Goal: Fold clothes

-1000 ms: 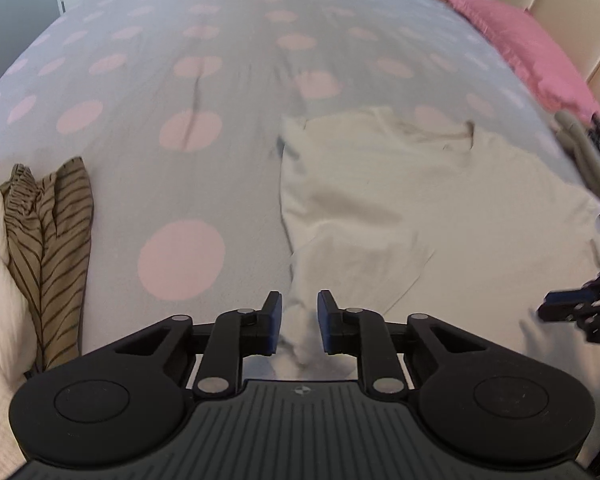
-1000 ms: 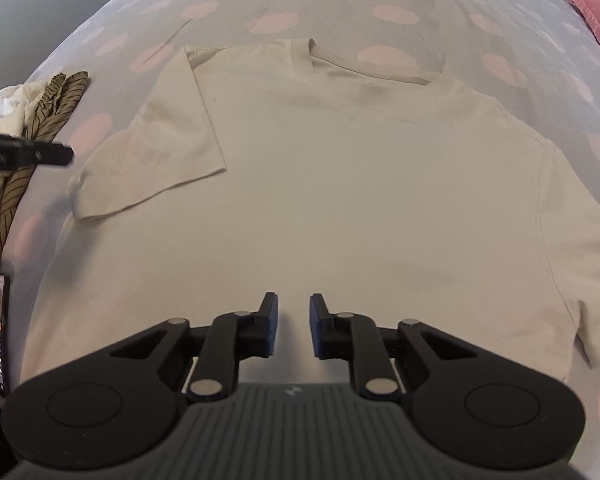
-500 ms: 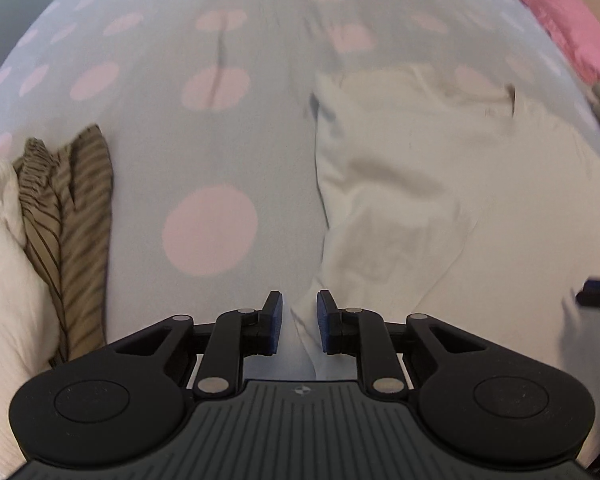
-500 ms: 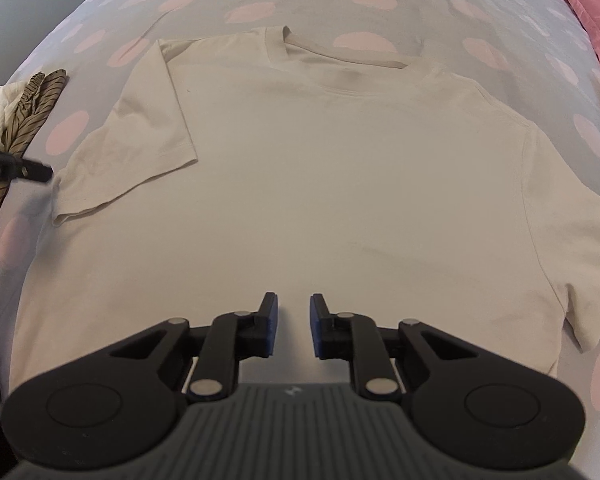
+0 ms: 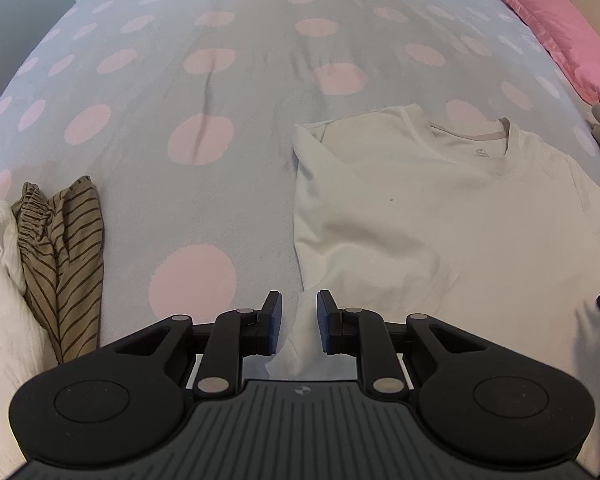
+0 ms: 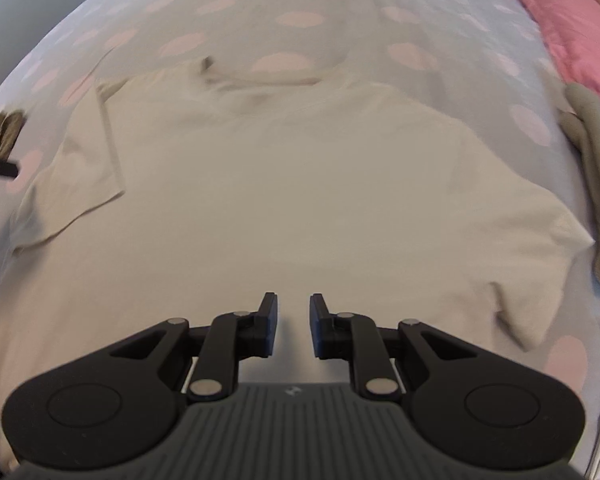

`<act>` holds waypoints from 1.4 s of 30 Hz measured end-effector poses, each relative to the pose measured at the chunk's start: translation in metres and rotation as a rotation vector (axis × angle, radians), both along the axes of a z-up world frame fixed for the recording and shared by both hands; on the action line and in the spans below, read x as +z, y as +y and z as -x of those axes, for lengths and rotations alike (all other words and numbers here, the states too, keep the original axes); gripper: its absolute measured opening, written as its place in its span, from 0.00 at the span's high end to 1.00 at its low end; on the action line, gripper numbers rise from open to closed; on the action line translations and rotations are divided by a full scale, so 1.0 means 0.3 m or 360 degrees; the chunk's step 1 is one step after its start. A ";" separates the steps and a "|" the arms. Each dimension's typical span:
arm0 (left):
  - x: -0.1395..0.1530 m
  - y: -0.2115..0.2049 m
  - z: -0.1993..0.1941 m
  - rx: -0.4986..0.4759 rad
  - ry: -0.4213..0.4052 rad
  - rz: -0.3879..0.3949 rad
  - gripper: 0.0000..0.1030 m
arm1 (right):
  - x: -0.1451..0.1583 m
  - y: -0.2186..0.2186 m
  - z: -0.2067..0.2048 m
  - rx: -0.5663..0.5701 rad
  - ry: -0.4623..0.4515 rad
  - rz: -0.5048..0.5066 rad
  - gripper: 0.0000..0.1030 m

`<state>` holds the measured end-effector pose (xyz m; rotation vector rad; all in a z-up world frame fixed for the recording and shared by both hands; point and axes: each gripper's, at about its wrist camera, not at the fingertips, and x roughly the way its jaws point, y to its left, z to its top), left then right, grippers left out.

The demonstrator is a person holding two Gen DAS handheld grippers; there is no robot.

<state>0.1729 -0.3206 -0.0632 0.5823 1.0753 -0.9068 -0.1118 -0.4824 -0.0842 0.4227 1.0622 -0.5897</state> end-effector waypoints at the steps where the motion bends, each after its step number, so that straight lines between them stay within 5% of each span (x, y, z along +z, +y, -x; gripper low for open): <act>1: -0.002 0.001 0.002 0.0003 -0.0016 -0.0005 0.84 | 0.002 -0.036 0.028 -0.0054 -0.0012 0.0010 0.81; 8: -0.004 0.003 0.022 0.0034 -0.0104 -0.0002 0.84 | 0.005 -0.313 0.239 -0.0449 -0.0055 -0.0086 0.81; 13: 0.015 -0.013 0.049 0.0066 -0.0171 0.0088 0.84 | 0.053 -0.456 0.353 -0.0542 -0.0063 0.0025 0.77; 19: 0.022 -0.037 0.058 0.0090 -0.0237 0.0146 0.84 | 0.078 -0.573 0.486 -0.0792 -0.0245 0.0012 0.74; 30: -0.007 -0.063 0.033 0.0078 -0.0248 0.0091 0.84 | 0.072 -0.632 0.565 -0.0817 -0.0368 0.0216 0.75; 37: -0.036 -0.073 0.041 0.0009 -0.0262 0.0049 0.84 | 0.011 -0.740 0.623 -0.0977 -0.0418 0.0048 0.74; 42: -0.061 -0.081 0.048 -0.0029 -0.0269 0.0013 0.84 | -0.001 -0.742 0.579 -0.0926 -0.0505 -0.0004 0.61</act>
